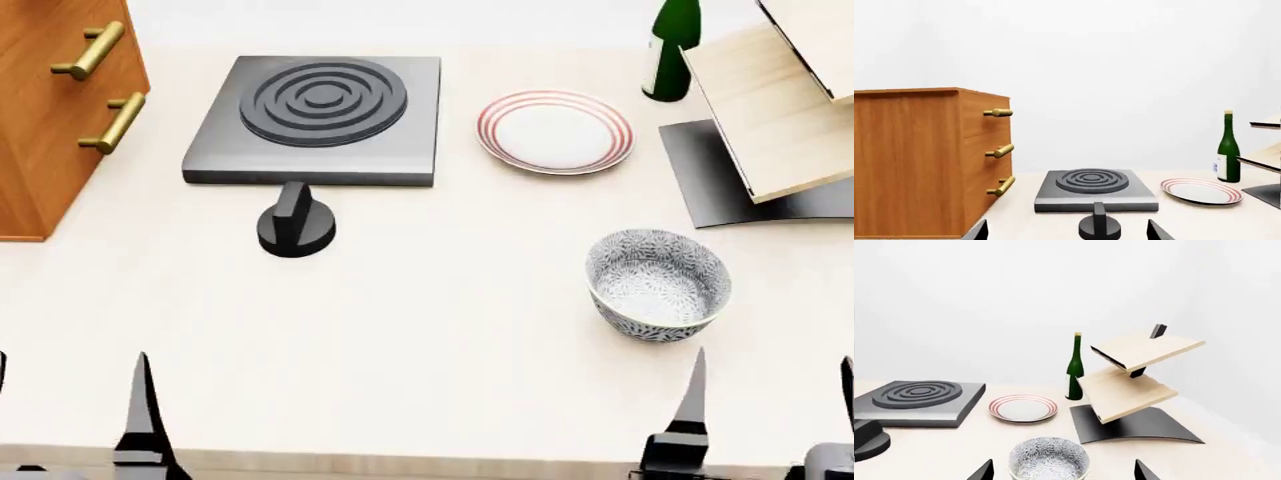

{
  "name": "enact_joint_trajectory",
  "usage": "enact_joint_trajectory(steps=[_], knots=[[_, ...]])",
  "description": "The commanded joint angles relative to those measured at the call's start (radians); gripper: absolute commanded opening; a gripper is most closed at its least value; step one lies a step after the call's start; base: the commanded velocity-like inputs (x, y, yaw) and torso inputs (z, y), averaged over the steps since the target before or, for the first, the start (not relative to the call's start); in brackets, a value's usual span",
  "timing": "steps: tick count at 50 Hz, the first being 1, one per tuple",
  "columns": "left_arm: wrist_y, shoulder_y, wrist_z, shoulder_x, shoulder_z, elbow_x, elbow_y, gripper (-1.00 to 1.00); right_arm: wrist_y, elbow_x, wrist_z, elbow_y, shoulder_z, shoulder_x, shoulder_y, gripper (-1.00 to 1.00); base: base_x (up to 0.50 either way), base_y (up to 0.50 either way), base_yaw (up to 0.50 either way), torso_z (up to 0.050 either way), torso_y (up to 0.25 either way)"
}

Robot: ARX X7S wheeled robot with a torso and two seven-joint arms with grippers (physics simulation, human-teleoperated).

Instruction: Put the bowl on the stove.

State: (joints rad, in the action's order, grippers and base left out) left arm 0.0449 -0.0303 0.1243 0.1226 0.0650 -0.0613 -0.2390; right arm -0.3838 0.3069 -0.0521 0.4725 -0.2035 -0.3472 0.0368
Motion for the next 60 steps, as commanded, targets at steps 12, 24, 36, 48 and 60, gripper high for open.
enact_joint_trajectory(steps=[12,24,36,48,60], knots=[[0.068,-0.033,-0.004,0.072,-0.096,-0.169,-0.388,1.00,-0.485,0.465,0.120,0.367,-0.747,-0.289,-0.146,1.00,0.00,0.00,0.00,0.000,0.000],[0.064,-0.070,0.018,0.135,-0.176,-0.322,-0.564,1.00,-0.460,0.463,0.183,0.350,-0.834,-0.249,-0.226,1.00,0.00,0.00,0.00,0.000,0.000],[0.088,-0.066,0.020,0.140,-0.180,-0.308,-0.554,1.00,-0.423,0.433,0.238,0.364,-0.826,-0.243,-0.283,1.00,0.00,0.00,0.00,0.000,0.000],[0.104,-0.071,0.020,0.141,-0.174,-0.304,-0.535,1.00,-0.410,0.407,0.240,0.363,-0.802,-0.249,-0.294,1.00,0.00,0.38,0.00,0.000,0.000],[0.105,-0.077,0.023,0.149,-0.164,-0.285,-0.528,1.00,-0.393,0.391,0.242,0.356,-0.777,-0.239,-0.299,1.00,0.00,0.50,0.00,0.000,0.000]])
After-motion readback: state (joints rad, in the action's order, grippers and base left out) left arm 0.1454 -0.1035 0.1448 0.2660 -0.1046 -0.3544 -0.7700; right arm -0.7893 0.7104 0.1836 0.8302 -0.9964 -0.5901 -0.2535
